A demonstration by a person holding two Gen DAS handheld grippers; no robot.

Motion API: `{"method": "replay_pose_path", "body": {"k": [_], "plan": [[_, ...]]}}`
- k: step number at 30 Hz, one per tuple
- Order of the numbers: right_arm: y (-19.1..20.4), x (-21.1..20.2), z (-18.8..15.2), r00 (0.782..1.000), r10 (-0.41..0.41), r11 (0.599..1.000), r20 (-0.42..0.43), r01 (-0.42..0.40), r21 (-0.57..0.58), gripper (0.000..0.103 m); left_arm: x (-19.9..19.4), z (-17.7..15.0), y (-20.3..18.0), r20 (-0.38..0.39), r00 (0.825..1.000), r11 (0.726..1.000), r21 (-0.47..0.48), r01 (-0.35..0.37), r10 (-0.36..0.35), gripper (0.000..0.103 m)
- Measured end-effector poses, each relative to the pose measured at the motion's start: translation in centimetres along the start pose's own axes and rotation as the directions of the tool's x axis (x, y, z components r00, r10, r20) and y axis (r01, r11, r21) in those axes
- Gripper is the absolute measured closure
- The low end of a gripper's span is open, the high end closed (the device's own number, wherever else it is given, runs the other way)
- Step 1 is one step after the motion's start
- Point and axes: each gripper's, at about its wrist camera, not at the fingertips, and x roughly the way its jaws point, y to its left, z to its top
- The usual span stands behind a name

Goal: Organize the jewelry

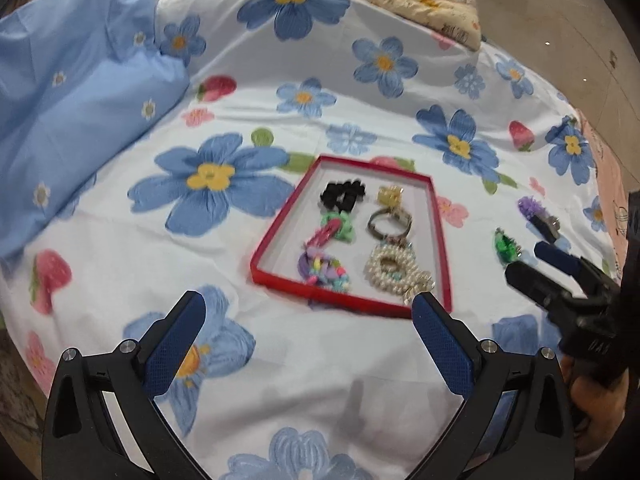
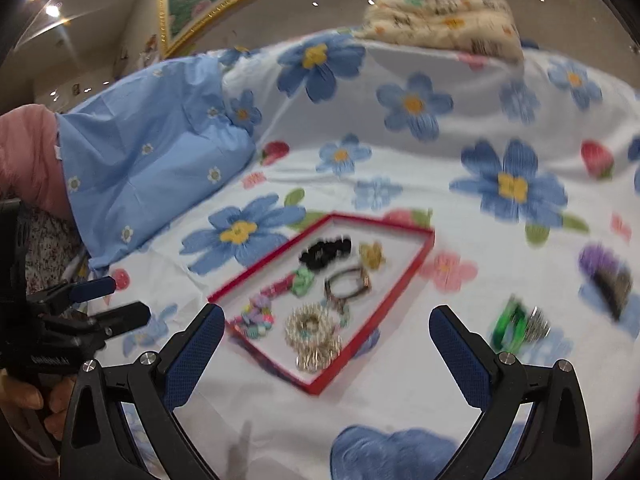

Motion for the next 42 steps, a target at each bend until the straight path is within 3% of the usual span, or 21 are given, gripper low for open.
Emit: {"method": "replay_pose_path", "body": {"k": [13, 21, 42], "plan": [[0.1, -0.4, -2.8, 0.999, -0.007, 0.999, -0.035, 0.009, 0.044, 0.000, -1.1, -2.1, -0.7, 0.025, 0.998, 0.998, 0.020, -0.063, 0.063, 0.000], [0.0, -0.9, -3.4, 0.999, -0.035, 0.999, 0.007, 0.035, 0.038, 0.000, -1.9, -2.3, -1.5, 0.073, 0.995, 0.997, 0.042, -0.066, 0.063, 0.000], [-0.4, -0.9, -4.0, 0.999, -0.042, 0.998, 0.018, 0.042, 0.045, 0.000, -1.2, -3.1, -2.0, 0.065, 0.995, 0.995, 0.053, -0.079, 0.076, 0.000]]}}
